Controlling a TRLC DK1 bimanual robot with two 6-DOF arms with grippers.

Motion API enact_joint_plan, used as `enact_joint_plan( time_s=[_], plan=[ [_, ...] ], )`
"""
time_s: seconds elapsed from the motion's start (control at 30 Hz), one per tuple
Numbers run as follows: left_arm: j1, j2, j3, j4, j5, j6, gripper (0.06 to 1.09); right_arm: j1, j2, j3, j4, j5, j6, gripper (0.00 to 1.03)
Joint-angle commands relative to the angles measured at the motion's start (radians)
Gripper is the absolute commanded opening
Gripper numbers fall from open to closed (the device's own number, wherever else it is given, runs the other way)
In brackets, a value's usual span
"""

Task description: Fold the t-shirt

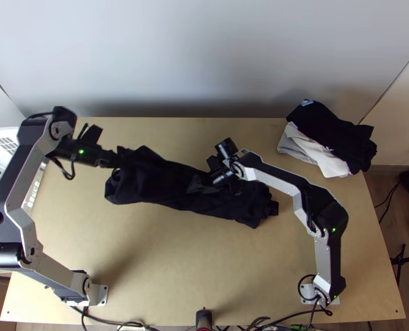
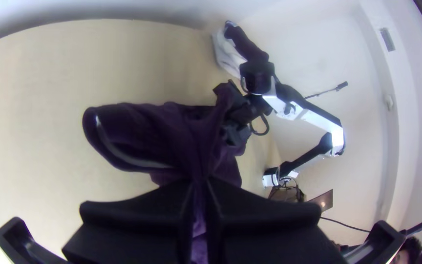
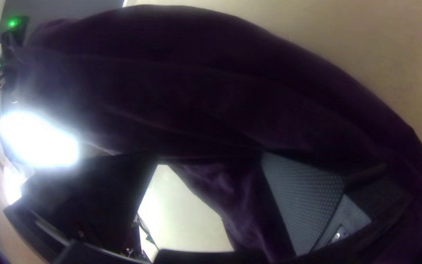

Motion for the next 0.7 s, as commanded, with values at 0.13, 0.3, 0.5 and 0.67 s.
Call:
enact_joint_plan(
  time_s=[0.13, 0.3, 0.5, 0.67],
  plan=[
    [-0.174, 0.059, 0.123, 0.037, 0.0, -0.089, 0.09, -0.021, -0.042, -0.02, 0.006, -0.012, -0.019, 0.98],
    [-0.183, 0.085, 0.102, 0.051, 0.0, -0.089, 0.09, -0.027, -0.1, -0.051, 0.017, -0.012, -0.031, 0.98],
    [-0.192, 0.117, 0.082, 0.068, -0.001, -0.087, 0.09, -0.031, -0.23, -0.098, 0.035, -0.009, -0.049, 0.98],
    [-0.22, 0.159, 0.102, 0.1, -0.001, -0.115, 0.09, -0.079, -0.321, -0.123, 0.058, 0.02, -0.092, 0.98]
  ],
)
